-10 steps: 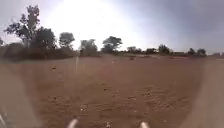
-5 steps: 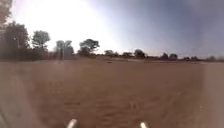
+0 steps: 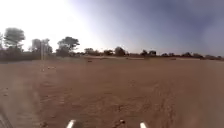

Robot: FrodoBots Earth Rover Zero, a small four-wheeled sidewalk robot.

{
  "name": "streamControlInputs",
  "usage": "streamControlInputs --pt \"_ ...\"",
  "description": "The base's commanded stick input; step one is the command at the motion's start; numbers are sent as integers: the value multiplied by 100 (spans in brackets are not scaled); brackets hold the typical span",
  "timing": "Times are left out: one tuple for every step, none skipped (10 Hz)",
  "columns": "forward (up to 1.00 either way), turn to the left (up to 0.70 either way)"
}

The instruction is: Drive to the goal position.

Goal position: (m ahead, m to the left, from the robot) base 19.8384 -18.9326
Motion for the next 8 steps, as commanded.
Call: streamControlInputs --pt "100 -36" --pt "100 -35" --pt "100 -35" --pt "100 -38" --pt "100 -39" --pt "100 -40" --pt "100 -33" --pt "100 -9"
